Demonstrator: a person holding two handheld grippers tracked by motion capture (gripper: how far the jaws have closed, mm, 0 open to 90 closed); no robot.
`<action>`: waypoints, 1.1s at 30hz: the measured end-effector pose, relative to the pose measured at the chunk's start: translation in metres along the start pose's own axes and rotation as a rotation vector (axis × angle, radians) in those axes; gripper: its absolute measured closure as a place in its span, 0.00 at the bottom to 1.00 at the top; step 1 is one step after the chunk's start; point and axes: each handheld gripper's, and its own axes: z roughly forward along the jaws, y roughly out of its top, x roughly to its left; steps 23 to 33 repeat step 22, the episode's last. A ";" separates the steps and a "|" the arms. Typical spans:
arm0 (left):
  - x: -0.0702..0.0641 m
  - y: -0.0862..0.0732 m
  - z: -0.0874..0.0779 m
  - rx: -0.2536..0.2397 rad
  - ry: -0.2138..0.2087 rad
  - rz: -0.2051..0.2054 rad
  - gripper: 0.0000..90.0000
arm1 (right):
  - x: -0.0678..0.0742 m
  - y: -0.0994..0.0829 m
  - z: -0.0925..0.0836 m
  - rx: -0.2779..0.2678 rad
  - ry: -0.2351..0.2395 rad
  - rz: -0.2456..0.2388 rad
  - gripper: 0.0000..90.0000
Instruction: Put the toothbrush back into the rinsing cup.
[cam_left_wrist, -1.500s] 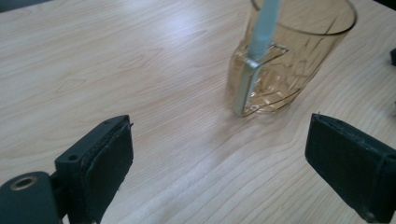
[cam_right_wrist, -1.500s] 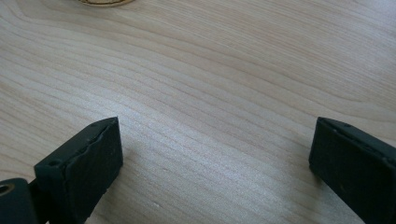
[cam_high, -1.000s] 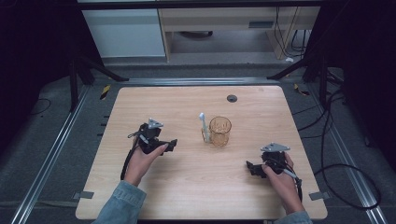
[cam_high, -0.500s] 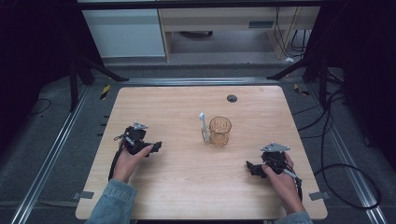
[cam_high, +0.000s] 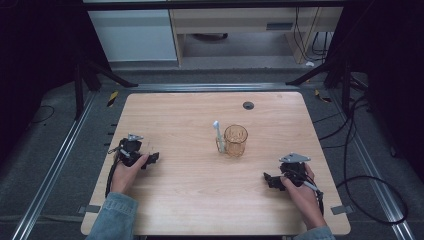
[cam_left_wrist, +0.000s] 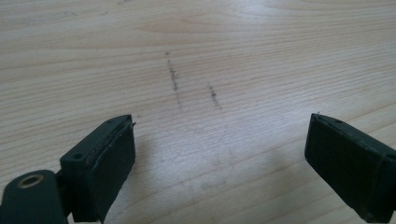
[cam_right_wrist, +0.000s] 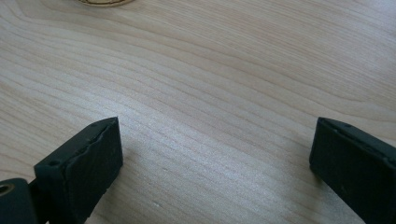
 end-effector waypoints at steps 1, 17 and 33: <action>0.001 -0.001 0.001 0.002 0.007 0.009 0.09 | 0.000 0.000 0.000 0.000 0.000 0.000 0.03; 0.003 -0.009 0.011 -0.064 0.009 0.066 0.03 | 0.000 0.000 0.000 0.001 -0.001 0.001 0.03; 0.003 -0.009 0.011 -0.063 0.010 0.068 0.02 | 0.000 0.000 0.000 -0.001 0.003 -0.003 0.03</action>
